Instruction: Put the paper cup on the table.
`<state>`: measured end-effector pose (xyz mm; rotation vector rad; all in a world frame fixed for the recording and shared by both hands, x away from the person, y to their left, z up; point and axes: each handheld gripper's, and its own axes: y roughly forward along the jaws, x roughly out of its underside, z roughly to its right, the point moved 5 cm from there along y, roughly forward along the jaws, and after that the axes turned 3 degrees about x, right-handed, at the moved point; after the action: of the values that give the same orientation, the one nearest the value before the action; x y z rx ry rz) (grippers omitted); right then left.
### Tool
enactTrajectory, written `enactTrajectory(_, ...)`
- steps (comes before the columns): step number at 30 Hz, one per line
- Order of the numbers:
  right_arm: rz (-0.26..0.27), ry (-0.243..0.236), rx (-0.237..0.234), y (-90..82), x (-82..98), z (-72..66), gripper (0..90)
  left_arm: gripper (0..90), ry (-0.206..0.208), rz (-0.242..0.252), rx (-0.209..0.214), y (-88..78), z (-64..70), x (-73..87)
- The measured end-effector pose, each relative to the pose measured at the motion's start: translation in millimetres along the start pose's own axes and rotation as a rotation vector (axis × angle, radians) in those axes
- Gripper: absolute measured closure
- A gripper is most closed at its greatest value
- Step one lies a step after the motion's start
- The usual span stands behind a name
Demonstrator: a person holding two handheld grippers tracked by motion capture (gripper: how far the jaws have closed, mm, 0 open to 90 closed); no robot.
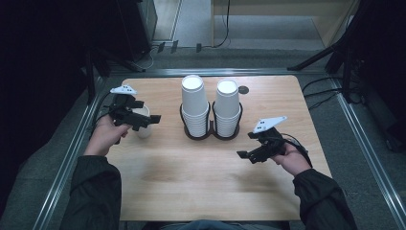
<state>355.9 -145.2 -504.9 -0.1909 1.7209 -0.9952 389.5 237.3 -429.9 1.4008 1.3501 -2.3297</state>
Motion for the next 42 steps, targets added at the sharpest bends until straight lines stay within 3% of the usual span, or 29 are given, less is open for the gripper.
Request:
enactTrajectory(4, -0.003, 0.001, 0.000, -0.3, -0.2, -1.2, 14.9, 0.0, 0.004, 0.008, 0.023, 3.0, 7.0, -1.1)
enactTrajectory(8, -0.002, -0.002, -0.002, 0.8, -0.7, -1.2, 14.9, 0.0, 0.045, -0.022, 0.030, 9.9, 17.3, -0.3)
enactTrajectory(24, 0.016, 0.000, -0.001, -1.1, -1.8, -1.9, 14.9, 0.0, 0.131, -0.028, 0.098, 36.7, 63.8, 7.9)
enactTrajectory(28, 0.015, -0.003, 0.000, -0.8, -1.8, -1.9, 14.9, 0.0, 0.149, -0.029, 0.128, 45.3, 76.9, 8.1)
enactTrajectory(32, 0.016, -0.003, 0.000, -0.8, -1.8, -2.1, 14.9, 0.0, 0.190, -0.049, 0.132, 58.4, 88.4, 12.1)
enactTrajectory(42, 0.015, -0.003, -0.001, -0.1, -1.5, -2.8, 14.9, 0.0, 0.221, -0.072, 0.158, 80.2, 107.7, 21.4)
